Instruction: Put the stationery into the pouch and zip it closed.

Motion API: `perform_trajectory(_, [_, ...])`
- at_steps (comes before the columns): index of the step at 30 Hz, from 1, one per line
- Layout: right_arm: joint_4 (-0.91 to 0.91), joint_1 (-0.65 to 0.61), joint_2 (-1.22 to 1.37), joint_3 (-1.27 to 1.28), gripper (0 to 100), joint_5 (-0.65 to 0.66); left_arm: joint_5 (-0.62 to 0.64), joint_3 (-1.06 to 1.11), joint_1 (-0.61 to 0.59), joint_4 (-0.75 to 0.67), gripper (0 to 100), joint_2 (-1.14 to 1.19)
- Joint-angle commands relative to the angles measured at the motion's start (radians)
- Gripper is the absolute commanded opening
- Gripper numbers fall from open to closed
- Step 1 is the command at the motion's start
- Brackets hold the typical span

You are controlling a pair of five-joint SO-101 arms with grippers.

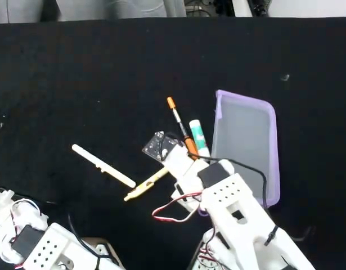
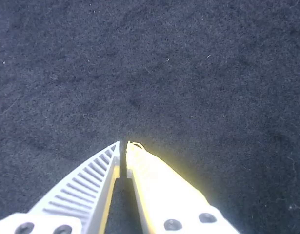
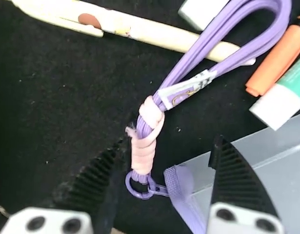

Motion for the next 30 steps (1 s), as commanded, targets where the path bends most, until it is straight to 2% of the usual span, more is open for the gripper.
perform_trajectory(1, [-0.035,-0.017,0.013,0.002,26.1,0.003,-0.014,0.022,-0.002,-0.02,3,-0.005])
perform_trajectory(10, [-0.138,-0.086,0.3,-0.05,25.8,-0.035,-0.014,0.022,-0.002,-0.02,3,-0.005])
perform_trajectory(12, [-0.178,-0.084,0.358,-0.062,21.1,-0.084,-0.014,0.022,-0.002,-0.02,3,-0.005])
perform_trajectory(14, [-0.198,-0.083,0.406,-0.077,12.1,-0.114,-0.014,0.022,-0.002,-0.02,3,-0.005])
perform_trajectory(17, [-0.176,-0.083,0.452,-0.124,0.8,-0.117,-0.014,0.022,-0.002,-0.02,3,-0.005])
perform_trajectory(24, [-0.12,-0.081,0.464,-0.177,3.9,-0.109,-0.014,0.022,-0.002,-0.02,3,-0.005])
perform_trajectory(27, [-0.118,-0.086,0.464,-0.185,4.3,-0.048,-0.014,0.022,-0.002,-0.02,3,-0.005])
perform_trajectory(30, [-0.107,-0.083,0.464,-0.185,12.4,-0.025,-0.014,0.022,-0.002,-0.02,3,-0.005])
